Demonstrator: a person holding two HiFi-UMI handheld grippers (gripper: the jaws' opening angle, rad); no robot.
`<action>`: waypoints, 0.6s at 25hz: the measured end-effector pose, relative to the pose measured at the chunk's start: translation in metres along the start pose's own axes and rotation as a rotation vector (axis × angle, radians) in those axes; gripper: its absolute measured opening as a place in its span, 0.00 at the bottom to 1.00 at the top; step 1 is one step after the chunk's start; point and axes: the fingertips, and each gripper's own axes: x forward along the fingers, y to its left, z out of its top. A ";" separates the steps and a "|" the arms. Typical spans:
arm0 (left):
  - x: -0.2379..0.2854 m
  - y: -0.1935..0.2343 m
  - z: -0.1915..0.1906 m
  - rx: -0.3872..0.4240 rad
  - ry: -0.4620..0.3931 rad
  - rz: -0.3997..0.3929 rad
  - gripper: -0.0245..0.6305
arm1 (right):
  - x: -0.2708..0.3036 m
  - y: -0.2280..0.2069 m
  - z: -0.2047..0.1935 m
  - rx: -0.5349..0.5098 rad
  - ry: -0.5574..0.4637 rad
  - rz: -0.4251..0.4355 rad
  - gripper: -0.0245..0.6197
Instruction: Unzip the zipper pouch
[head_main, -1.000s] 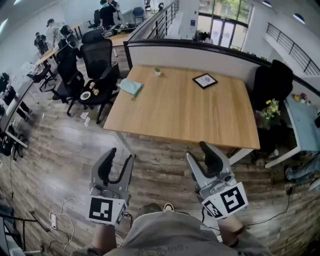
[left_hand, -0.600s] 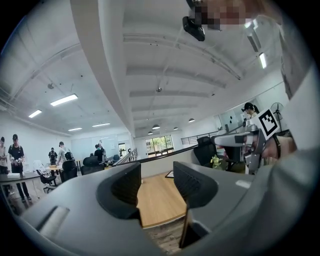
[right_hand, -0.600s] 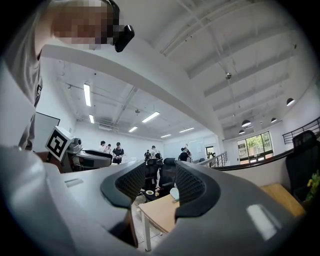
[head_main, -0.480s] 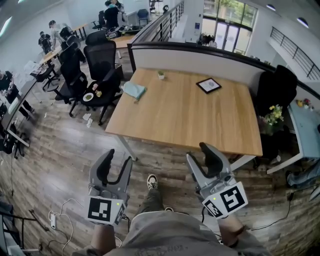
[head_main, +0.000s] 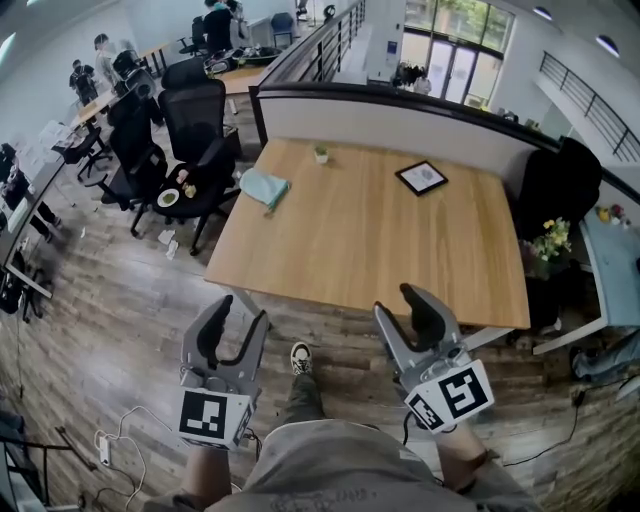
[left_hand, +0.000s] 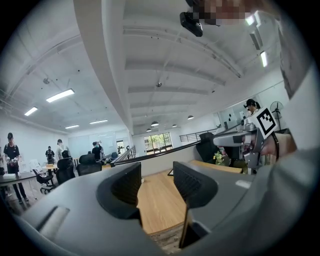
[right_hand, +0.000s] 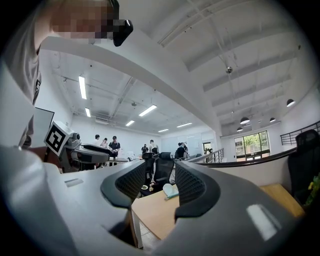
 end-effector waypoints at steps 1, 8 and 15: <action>0.009 0.006 -0.001 0.000 0.003 -0.003 0.34 | 0.010 -0.004 0.000 -0.002 0.005 -0.001 0.30; 0.073 0.060 -0.013 -0.028 0.049 -0.010 0.32 | 0.089 -0.037 -0.017 0.014 0.045 -0.030 0.30; 0.146 0.132 -0.027 -0.040 0.104 -0.048 0.32 | 0.192 -0.053 -0.020 0.012 0.085 -0.024 0.30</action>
